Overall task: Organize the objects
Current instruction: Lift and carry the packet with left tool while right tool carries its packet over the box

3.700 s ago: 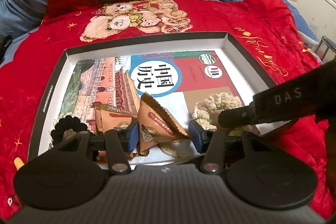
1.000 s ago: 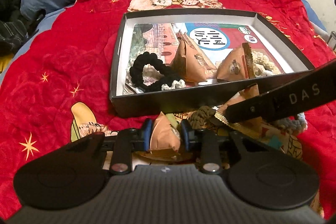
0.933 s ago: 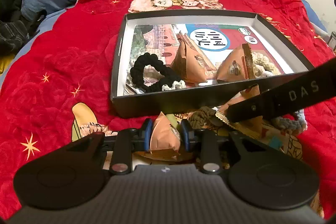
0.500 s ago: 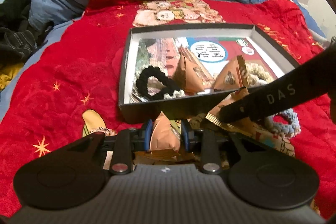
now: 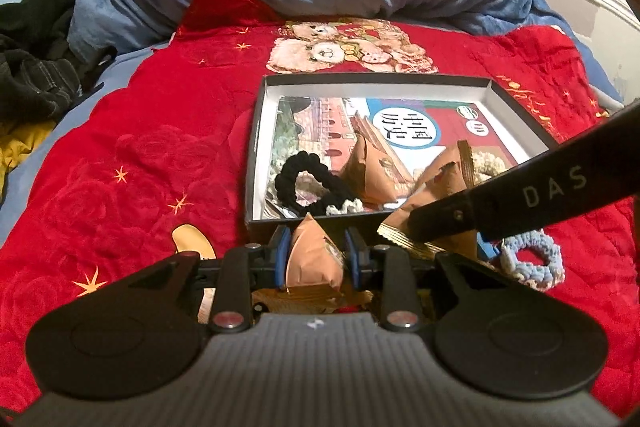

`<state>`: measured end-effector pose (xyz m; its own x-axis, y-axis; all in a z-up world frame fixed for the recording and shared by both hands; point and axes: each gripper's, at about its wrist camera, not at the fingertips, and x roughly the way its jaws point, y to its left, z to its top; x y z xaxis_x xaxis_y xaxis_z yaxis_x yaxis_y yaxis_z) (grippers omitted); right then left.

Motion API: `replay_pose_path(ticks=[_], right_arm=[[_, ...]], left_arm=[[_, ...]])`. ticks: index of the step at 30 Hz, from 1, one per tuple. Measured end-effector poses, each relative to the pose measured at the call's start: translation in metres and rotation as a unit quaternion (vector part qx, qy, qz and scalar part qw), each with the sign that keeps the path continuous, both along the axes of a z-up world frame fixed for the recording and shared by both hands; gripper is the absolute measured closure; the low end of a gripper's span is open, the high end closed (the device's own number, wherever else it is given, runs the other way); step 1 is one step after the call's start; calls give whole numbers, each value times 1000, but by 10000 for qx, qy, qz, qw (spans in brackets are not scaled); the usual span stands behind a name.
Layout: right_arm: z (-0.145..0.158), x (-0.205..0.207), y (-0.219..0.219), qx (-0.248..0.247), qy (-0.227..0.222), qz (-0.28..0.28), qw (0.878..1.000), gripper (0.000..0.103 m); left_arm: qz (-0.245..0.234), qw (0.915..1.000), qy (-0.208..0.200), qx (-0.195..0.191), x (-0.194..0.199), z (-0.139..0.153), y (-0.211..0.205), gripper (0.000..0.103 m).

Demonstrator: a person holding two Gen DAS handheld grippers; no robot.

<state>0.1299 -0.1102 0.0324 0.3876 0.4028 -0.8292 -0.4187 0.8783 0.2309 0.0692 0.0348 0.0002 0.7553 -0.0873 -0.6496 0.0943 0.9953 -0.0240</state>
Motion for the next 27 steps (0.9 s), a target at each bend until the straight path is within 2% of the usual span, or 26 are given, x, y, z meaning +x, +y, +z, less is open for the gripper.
replay_pose_path(ticks=[27], right_arm=[[19, 14, -26, 770, -18, -539, 9956, 72]], left_arm=[[225, 9990, -327, -219, 2, 10, 11, 70]])
